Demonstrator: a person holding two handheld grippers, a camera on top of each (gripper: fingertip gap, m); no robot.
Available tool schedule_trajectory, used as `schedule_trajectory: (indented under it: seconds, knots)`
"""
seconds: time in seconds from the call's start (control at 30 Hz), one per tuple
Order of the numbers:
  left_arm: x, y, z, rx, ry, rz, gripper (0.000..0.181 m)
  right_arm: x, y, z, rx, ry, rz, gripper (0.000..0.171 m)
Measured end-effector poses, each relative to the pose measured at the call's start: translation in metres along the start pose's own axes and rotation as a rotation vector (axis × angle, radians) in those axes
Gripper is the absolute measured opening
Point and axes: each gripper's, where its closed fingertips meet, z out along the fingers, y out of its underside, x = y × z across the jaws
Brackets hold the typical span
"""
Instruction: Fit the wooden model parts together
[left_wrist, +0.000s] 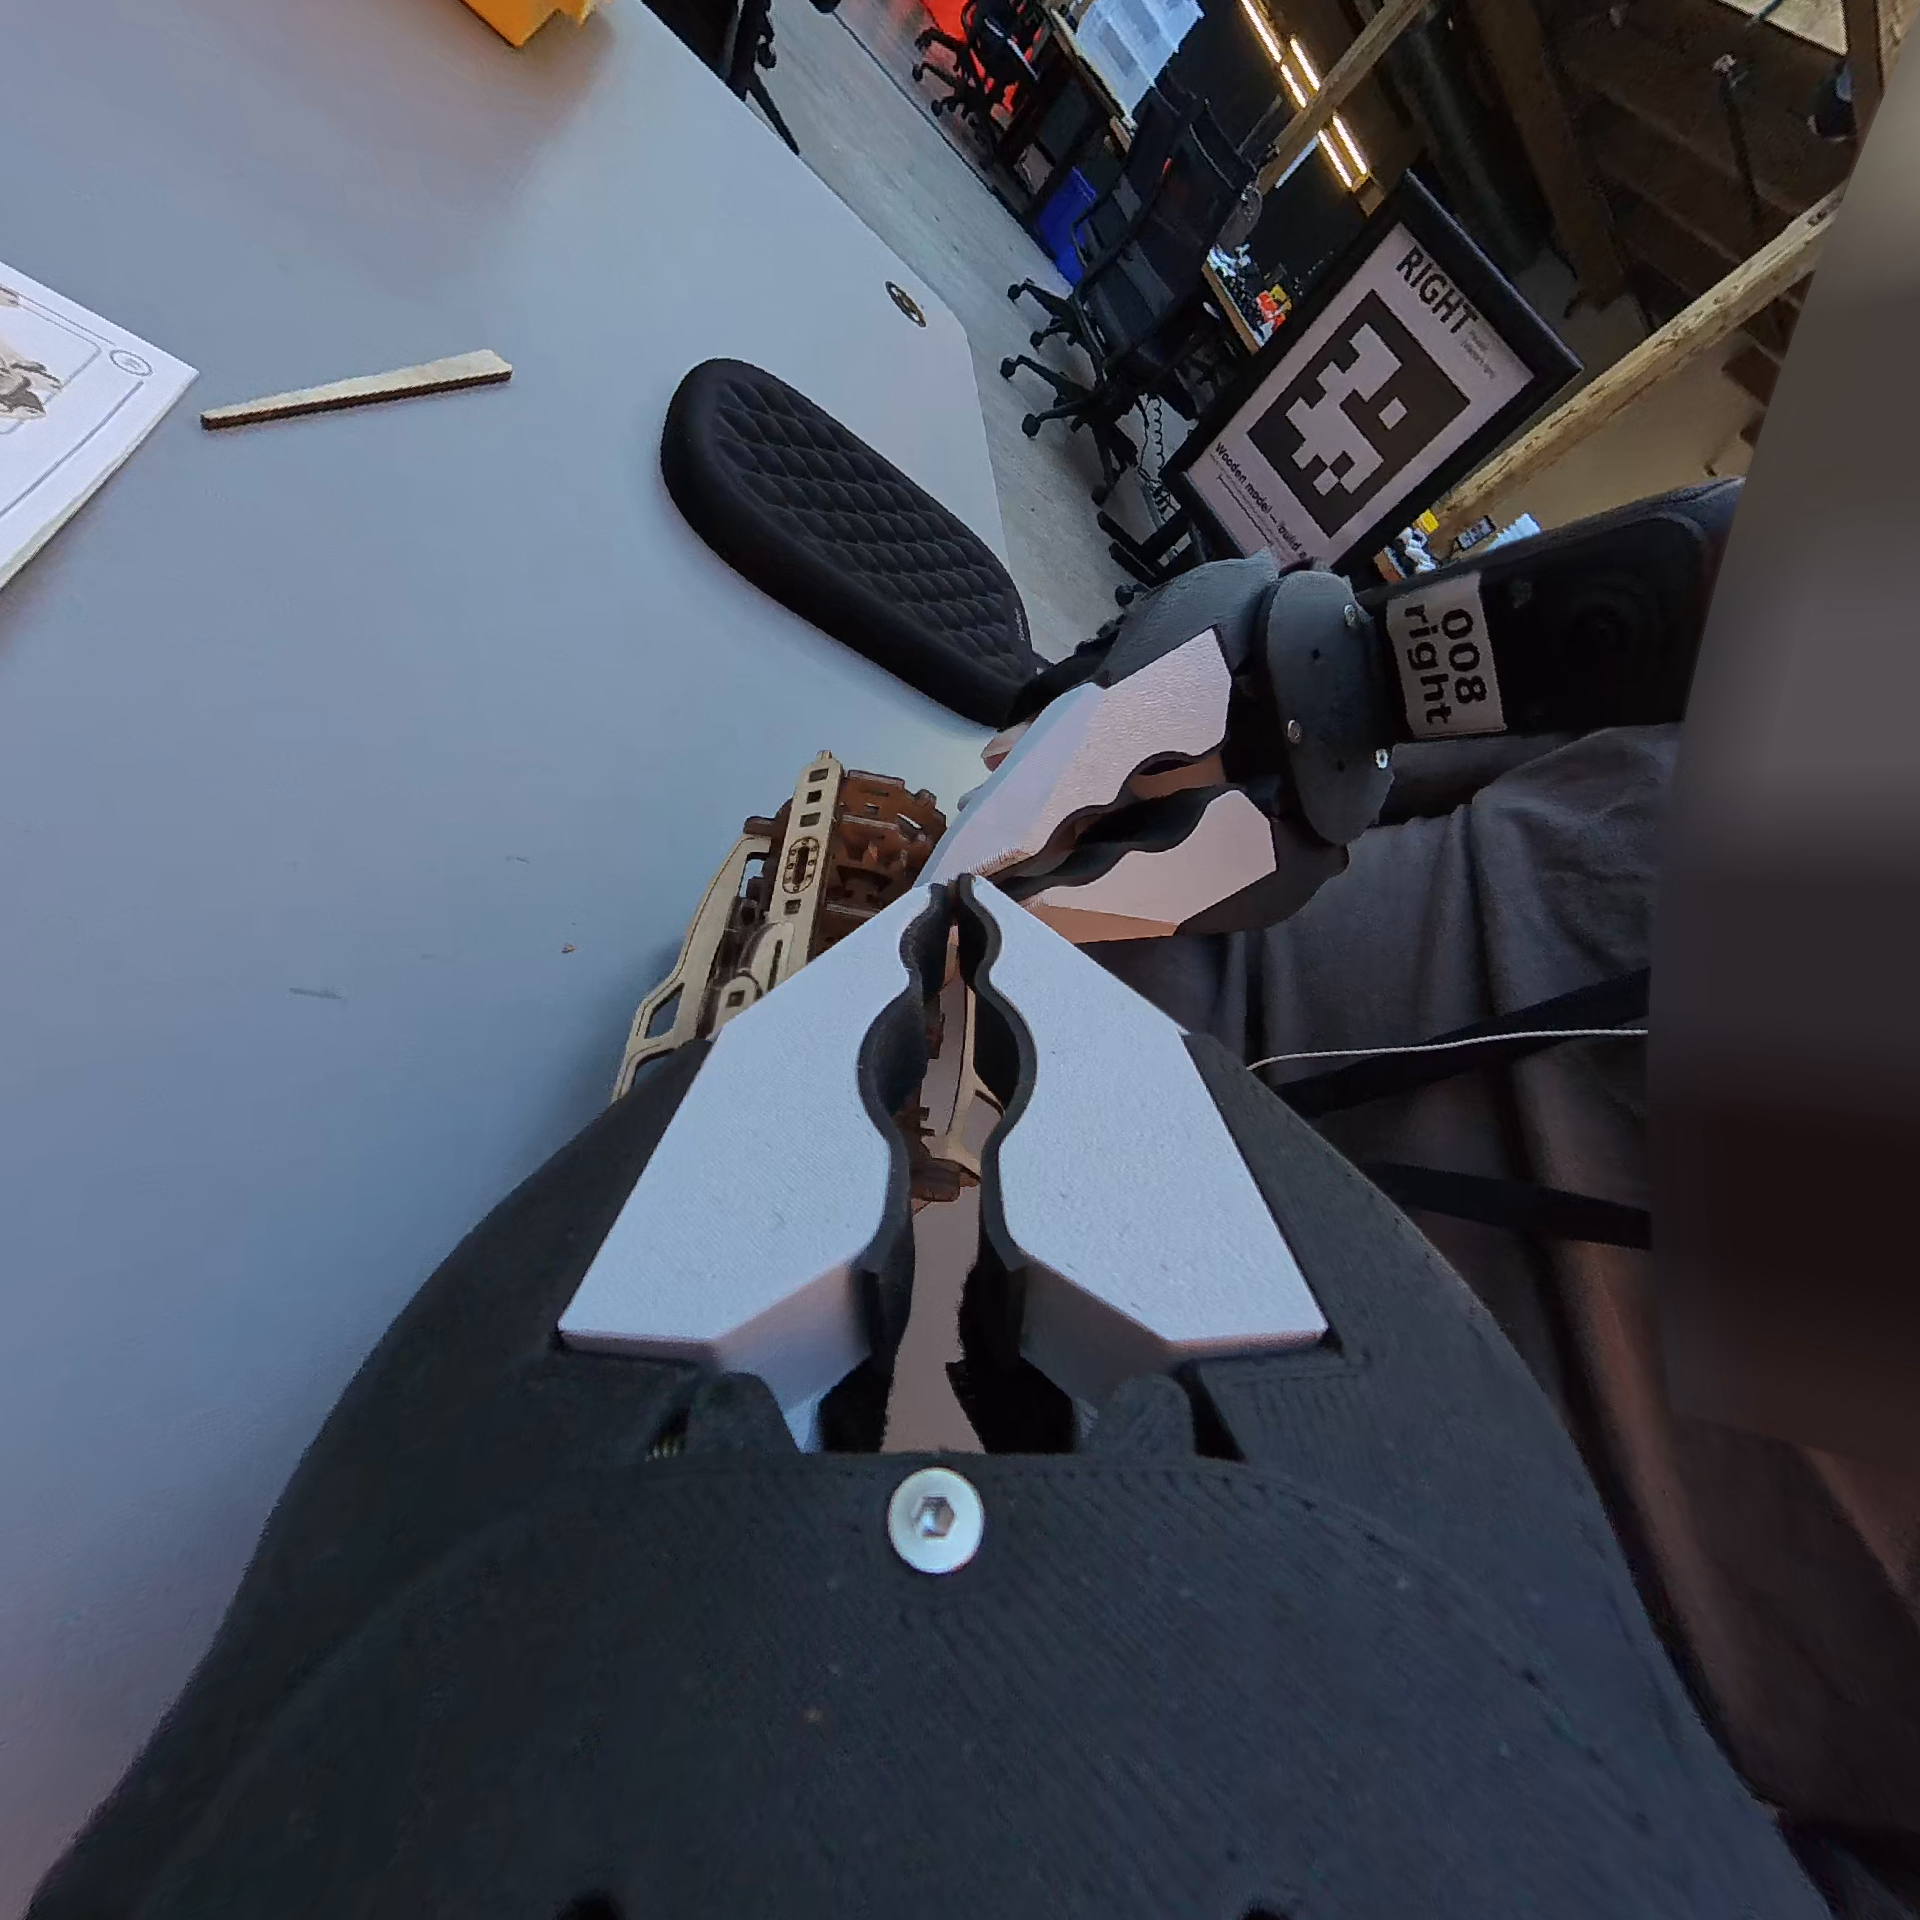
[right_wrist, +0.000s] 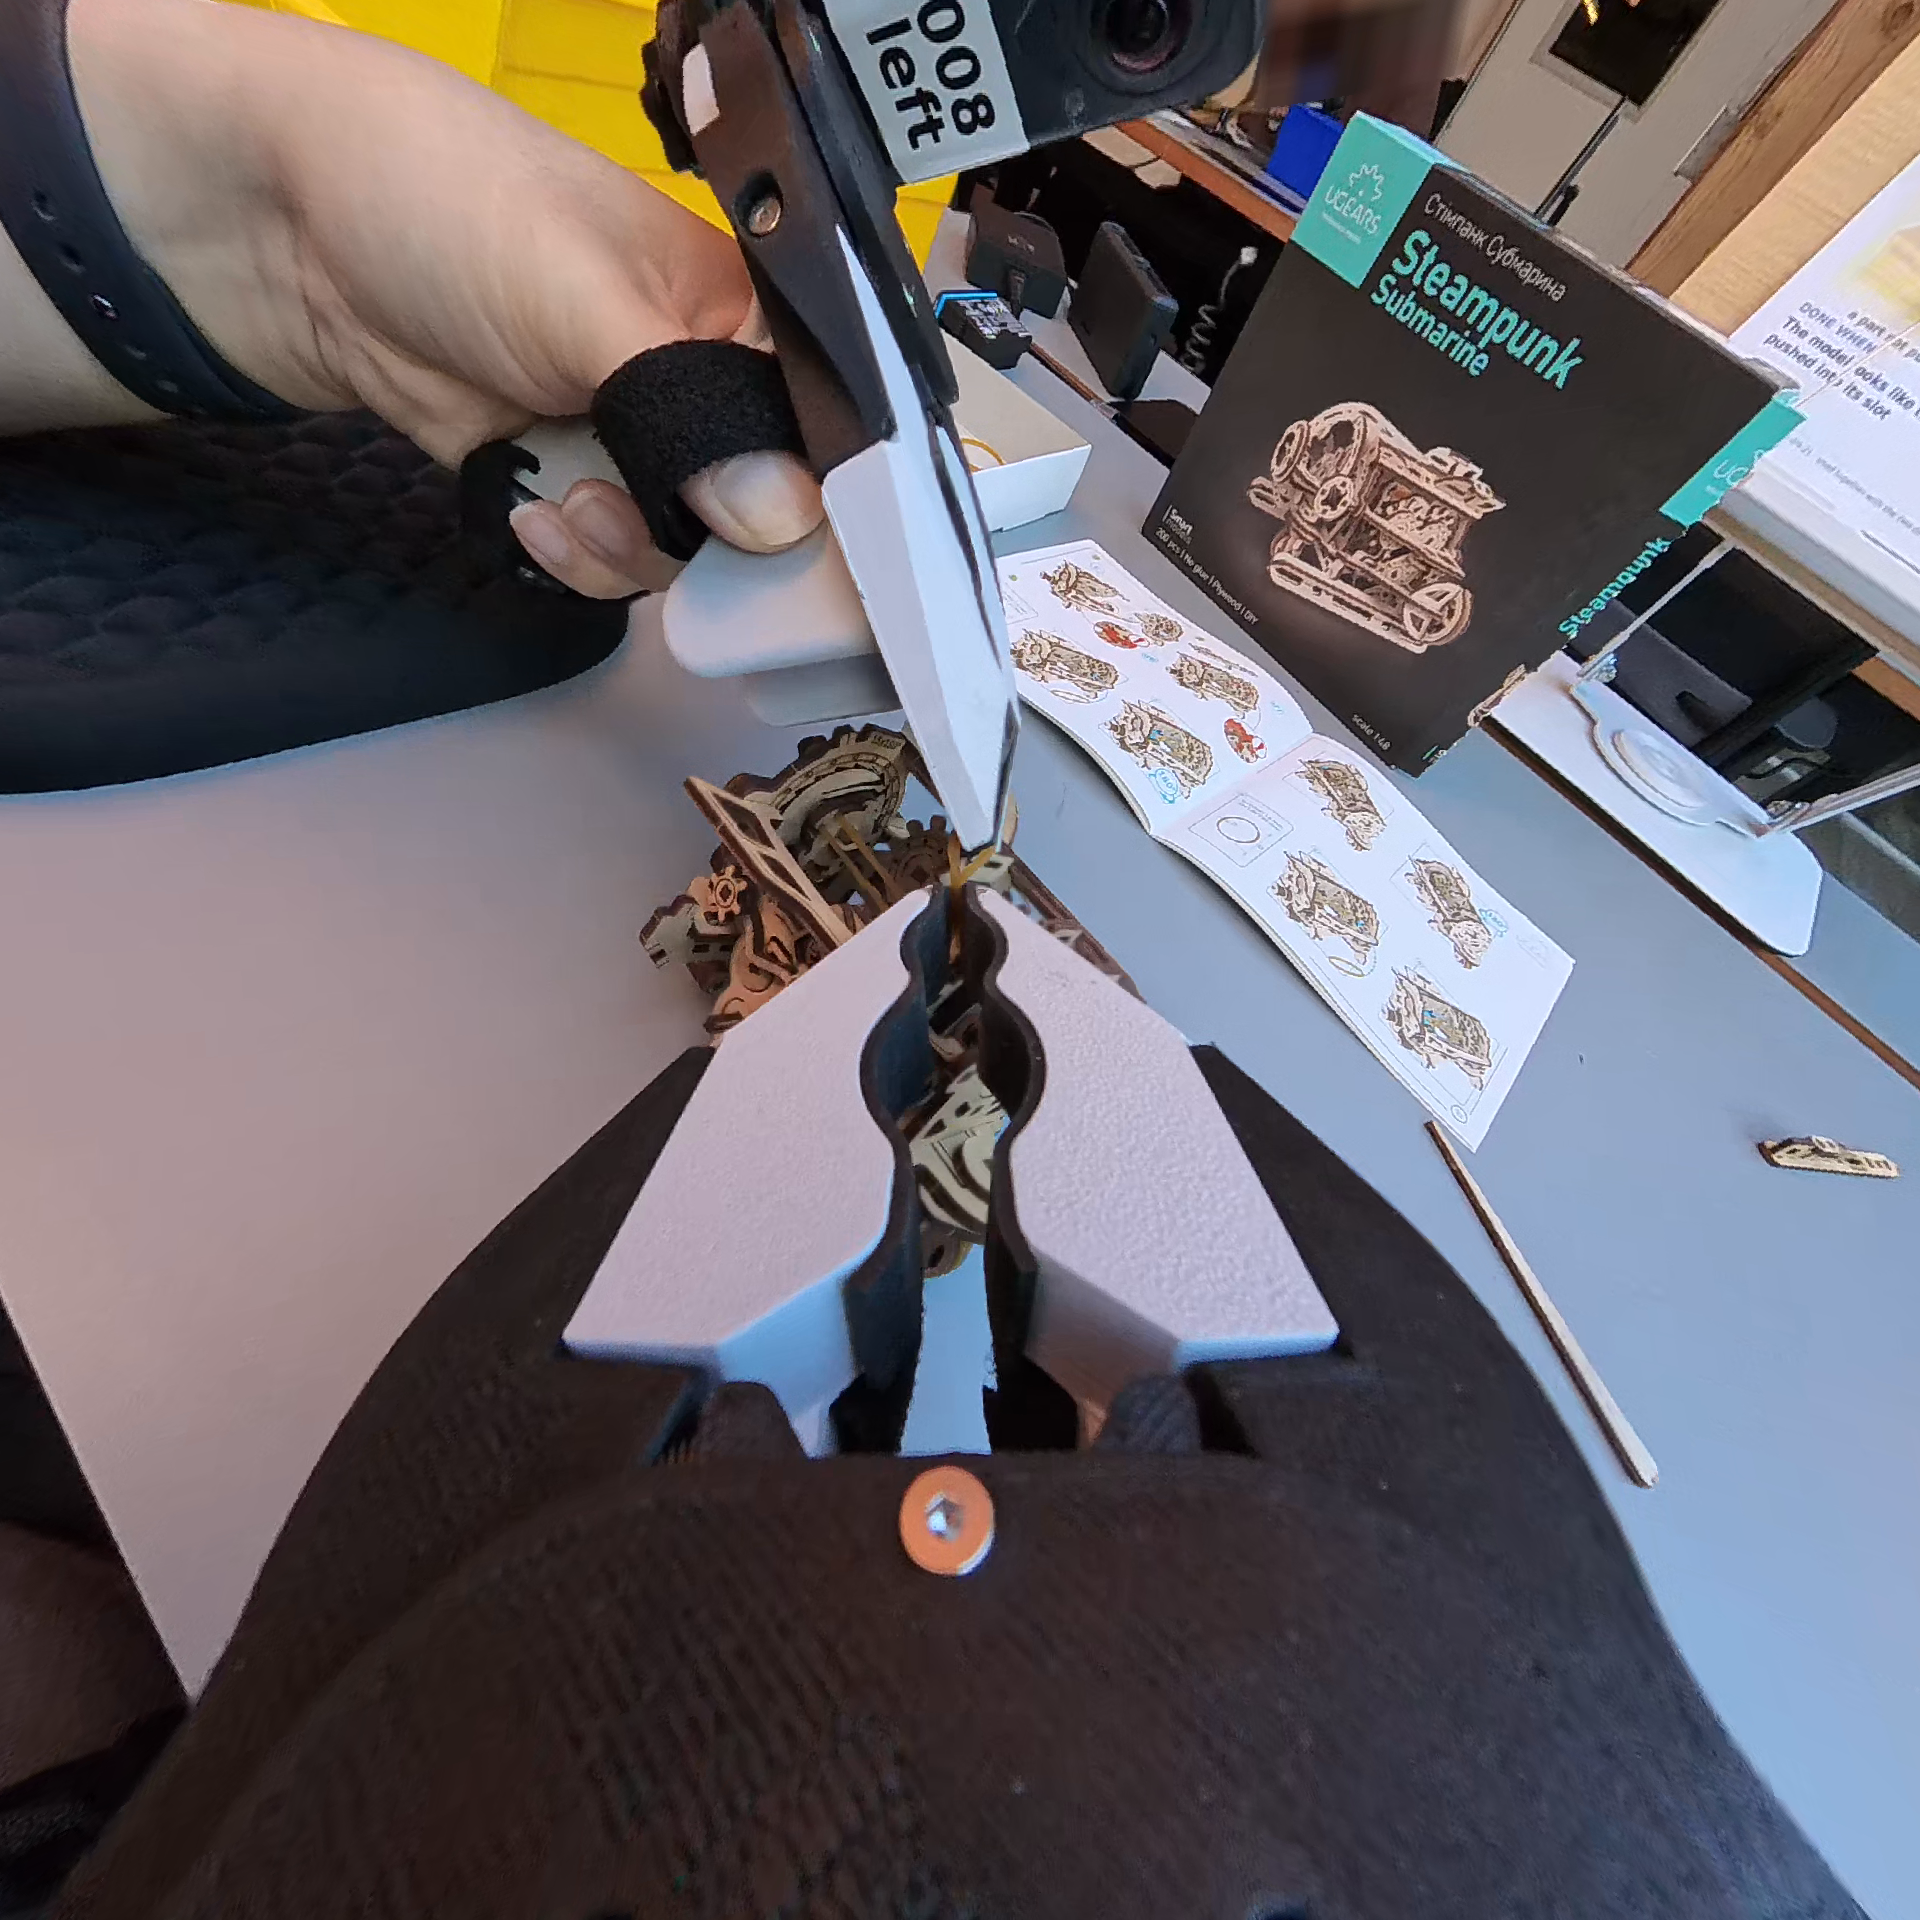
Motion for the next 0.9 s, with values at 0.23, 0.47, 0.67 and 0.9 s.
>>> schedule_trajectory:
  seconds: [0.23,0.47,0.67,0.9]
  knots:
    - [0.012,-0.012,-0.009,0.041,0.049,0.096,0.034,0.000,0.001,0.001,-0.014,-0.042,0.022,0.000]
    - [0.001,0.002,-0.030,-0.025,-0.156,0.432,0.090,-0.006,0.001,0.004,-0.027,-0.093,0.009,0.000]
    - [-0.018,0.028,-0.022,-0.098,-0.244,0.523,0.087,-0.012,-0.003,0.006,-0.029,-0.142,-0.054,0.000]
    - [-0.016,0.033,-0.023,-0.104,-0.157,0.523,0.069,-0.016,-0.006,0.006,-0.036,-0.191,-0.101,0.000]
